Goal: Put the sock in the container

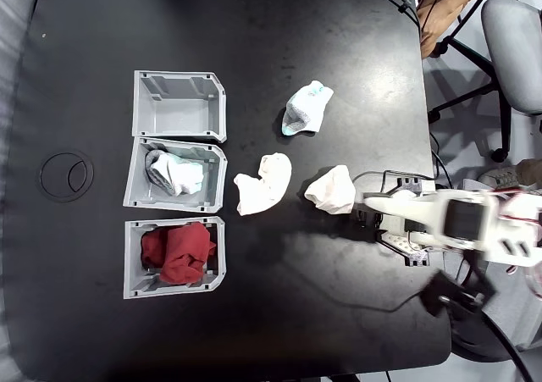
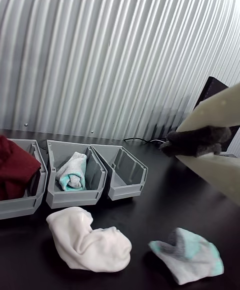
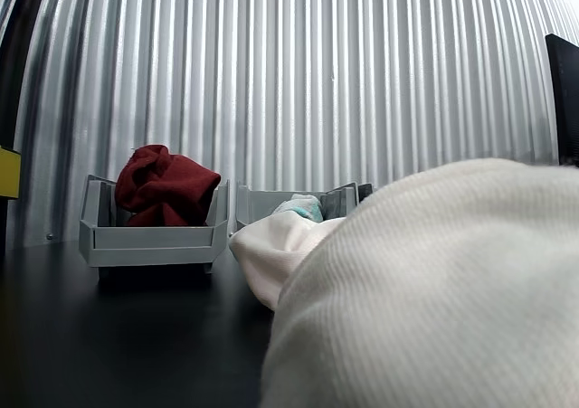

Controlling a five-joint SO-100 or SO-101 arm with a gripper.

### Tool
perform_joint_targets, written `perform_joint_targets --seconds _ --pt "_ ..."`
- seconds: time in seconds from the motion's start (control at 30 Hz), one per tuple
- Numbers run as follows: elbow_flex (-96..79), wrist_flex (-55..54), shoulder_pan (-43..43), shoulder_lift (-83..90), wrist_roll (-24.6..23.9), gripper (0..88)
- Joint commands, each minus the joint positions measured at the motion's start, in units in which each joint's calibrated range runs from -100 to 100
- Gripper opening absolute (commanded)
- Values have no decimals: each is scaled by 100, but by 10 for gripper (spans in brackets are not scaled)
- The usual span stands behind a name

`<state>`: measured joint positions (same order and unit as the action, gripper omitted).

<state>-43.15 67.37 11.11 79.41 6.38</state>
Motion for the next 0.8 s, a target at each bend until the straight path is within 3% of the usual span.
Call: perform_joint_targets --seconds 0.0,0.4,0.77 --pt "-1365 -1041 26 571 -23 14" --pt "-3575 -1656 3 1993 -23 14" --pt "-3746 -1656 10 2009 -23 14"
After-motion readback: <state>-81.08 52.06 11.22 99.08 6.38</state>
